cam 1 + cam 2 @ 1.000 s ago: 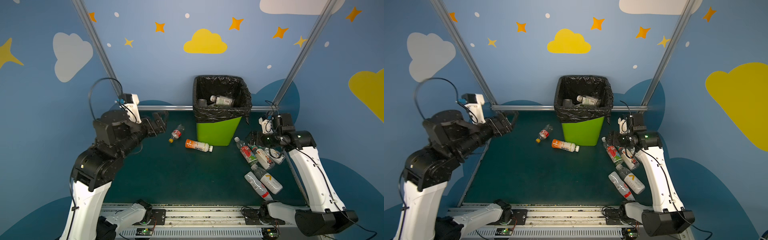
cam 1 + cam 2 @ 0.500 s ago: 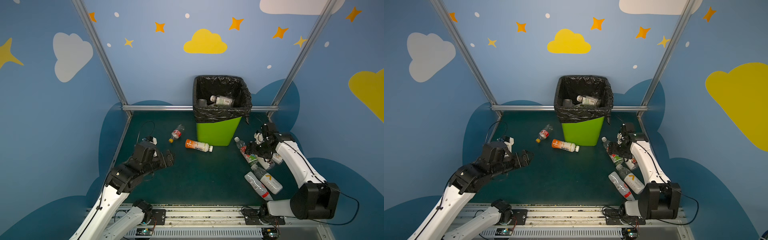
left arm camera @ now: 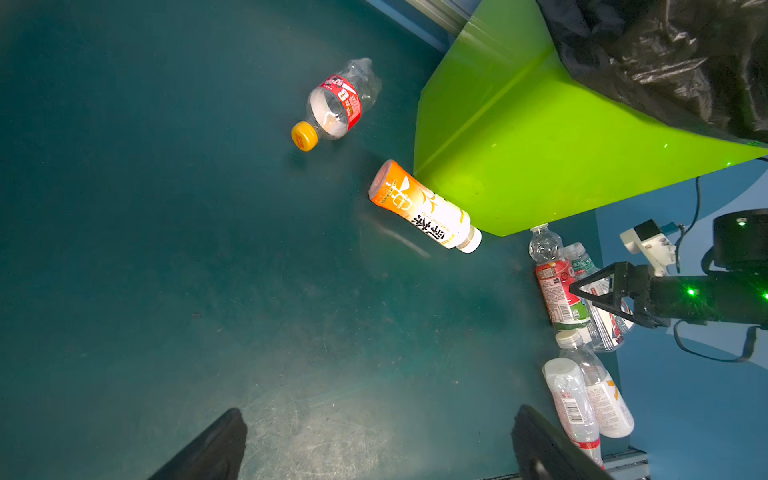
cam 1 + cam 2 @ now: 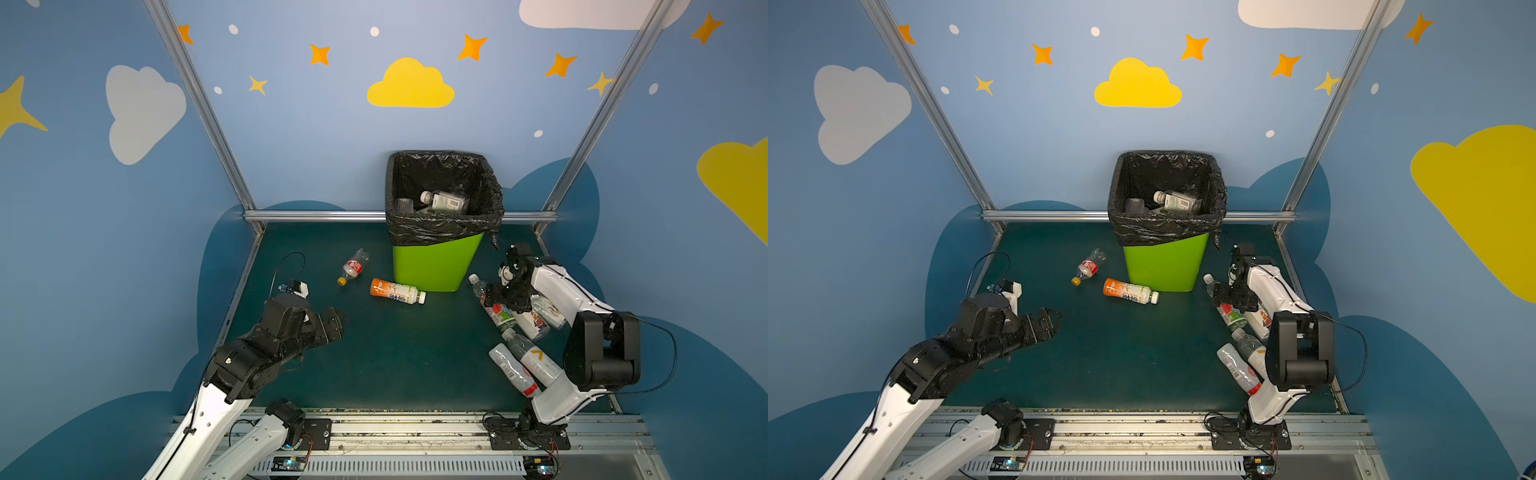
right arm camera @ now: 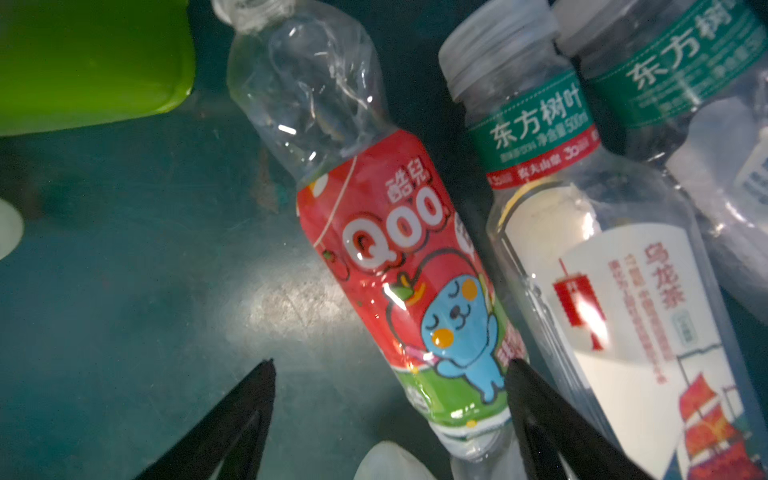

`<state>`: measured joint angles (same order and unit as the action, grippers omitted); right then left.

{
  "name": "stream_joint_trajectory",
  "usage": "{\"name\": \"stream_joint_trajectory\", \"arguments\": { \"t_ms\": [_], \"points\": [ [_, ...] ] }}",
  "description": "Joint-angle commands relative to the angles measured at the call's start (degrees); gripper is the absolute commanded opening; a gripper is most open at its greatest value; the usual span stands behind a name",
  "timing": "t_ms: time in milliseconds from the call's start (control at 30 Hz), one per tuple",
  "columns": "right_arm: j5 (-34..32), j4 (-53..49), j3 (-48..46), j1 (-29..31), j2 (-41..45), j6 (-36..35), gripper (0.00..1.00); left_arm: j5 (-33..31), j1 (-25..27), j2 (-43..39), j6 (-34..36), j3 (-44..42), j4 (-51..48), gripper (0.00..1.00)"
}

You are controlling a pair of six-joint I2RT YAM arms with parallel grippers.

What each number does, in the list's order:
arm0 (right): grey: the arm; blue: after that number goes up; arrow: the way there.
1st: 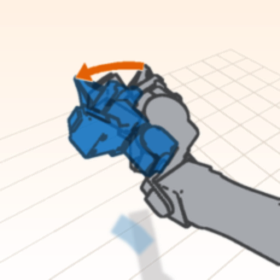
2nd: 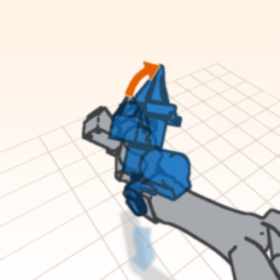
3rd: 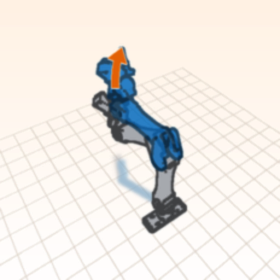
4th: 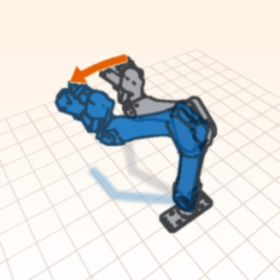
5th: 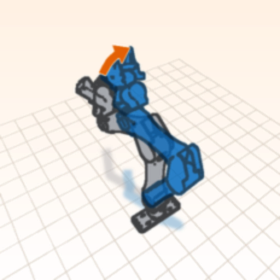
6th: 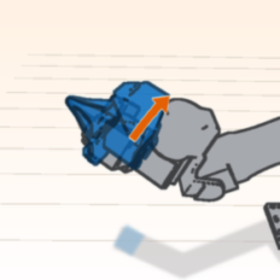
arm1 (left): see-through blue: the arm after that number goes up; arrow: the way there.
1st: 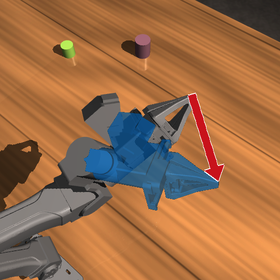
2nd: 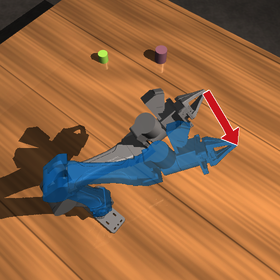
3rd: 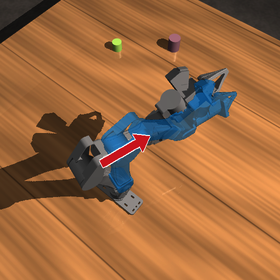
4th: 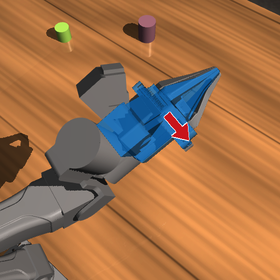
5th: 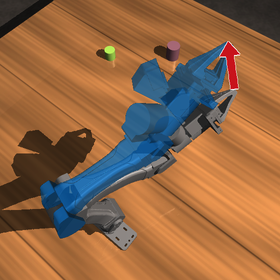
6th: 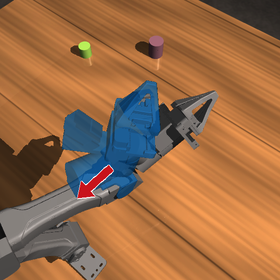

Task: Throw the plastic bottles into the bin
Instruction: 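Close the right gripper on the red Qoo bottle in the cluster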

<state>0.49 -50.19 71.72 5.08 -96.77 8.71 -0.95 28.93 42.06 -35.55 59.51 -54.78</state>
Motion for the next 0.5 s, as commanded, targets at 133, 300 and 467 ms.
{"name": "stream_joint_trajectory", "arguments": {
  "t_ms": [133,300,467],
  "points": [
    [-1.02,0.88,4.07,0.11,-5.44,-0.60,0.88,-2.03,0.06,-1.28,-0.64,1.10,-1.82,1.00],
    [-0.11,1.46,5.12,0.11,-8.49,-0.61,0.88,-3.07,0.08,-2.29,-1.76,1.39,-2.34,1.00],
    [2.31,1.54,6.26,0.15,-11.08,-0.19,0.87,-3.62,0.07,-2.56,-2.83,1.58,-3.03,1.00]
  ]
}}
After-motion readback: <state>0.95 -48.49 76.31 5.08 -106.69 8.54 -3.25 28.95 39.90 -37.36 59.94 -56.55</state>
